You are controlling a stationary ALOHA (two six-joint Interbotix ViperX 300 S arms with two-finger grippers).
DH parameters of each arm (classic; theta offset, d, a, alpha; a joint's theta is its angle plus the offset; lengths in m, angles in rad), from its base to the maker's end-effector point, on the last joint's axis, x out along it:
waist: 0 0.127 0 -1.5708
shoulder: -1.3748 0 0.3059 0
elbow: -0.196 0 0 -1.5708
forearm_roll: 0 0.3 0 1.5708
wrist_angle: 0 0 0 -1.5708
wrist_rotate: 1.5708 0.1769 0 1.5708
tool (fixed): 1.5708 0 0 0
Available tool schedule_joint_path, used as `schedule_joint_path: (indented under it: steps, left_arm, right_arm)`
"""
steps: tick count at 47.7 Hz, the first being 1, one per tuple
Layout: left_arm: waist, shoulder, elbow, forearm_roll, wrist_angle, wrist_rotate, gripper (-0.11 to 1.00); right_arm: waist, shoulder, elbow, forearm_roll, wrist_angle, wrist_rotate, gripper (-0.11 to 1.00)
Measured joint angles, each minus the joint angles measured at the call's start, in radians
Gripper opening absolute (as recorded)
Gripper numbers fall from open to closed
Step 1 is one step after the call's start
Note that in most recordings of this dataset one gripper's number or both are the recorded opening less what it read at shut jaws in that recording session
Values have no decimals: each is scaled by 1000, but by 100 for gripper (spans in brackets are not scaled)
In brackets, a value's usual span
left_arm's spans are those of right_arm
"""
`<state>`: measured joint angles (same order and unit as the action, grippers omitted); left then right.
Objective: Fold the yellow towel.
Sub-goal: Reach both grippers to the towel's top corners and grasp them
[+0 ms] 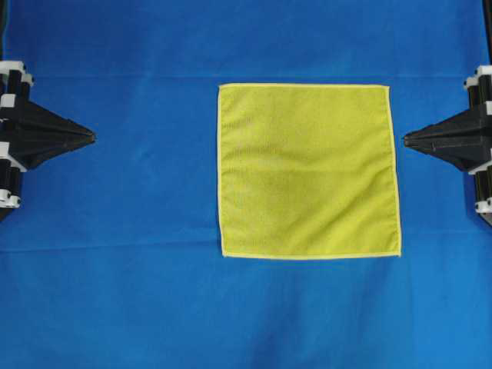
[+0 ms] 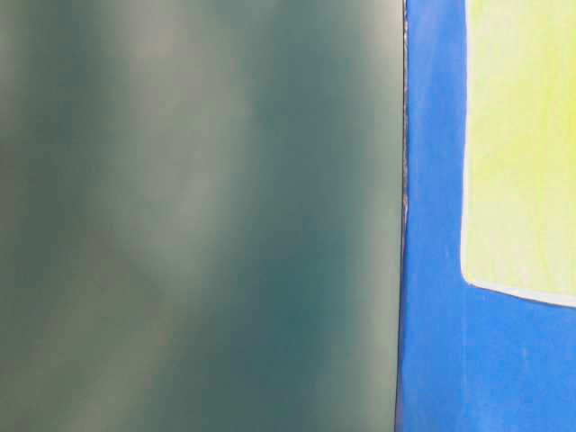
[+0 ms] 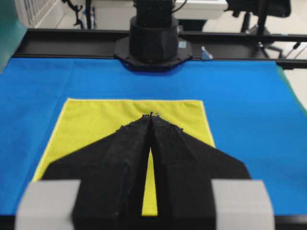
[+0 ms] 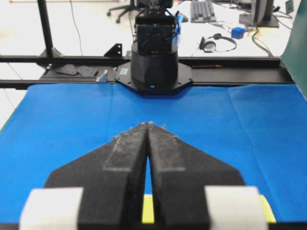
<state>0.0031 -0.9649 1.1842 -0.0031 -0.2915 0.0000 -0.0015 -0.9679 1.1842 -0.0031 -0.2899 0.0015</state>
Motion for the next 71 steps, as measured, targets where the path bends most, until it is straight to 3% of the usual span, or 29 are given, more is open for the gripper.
schedule_joint_path:
  steps: [10,20,32,34,37,43,49,59,71]
  left_arm:
    - [21,115,-46,-20,0,-14,0]
    - [141,337,-120,-21,-12,-17,0]
    - [232,595,-242,-21,-9,-2,1]
    - [247,643,-265,-21,-8,6,4]
    - [279,723,-296,-21,-8,6,19]
    - [341,859,-350,-21,-6,5,58]
    - [382,963,-400,-21,-6,14,84]
    - [410,1095,-472,-21,-6,55,83]
    - [411,1238,-551,-21,-6,57,82]
  right_arm:
    - [-66,3,-28,0,133,2,0]
    - [-227,11,-51,0,341,12,0]
    - [-419,95,-46,-2,420,9,1]
    - [-456,133,-43,-3,423,8,8]
    - [-500,186,-41,-11,425,6,25]
    - [-558,313,-41,-41,423,3,60]
    - [-595,434,-51,-67,419,6,59]
    - [-611,626,-72,-83,337,3,58]
    - [-621,793,-100,-84,267,3,58]
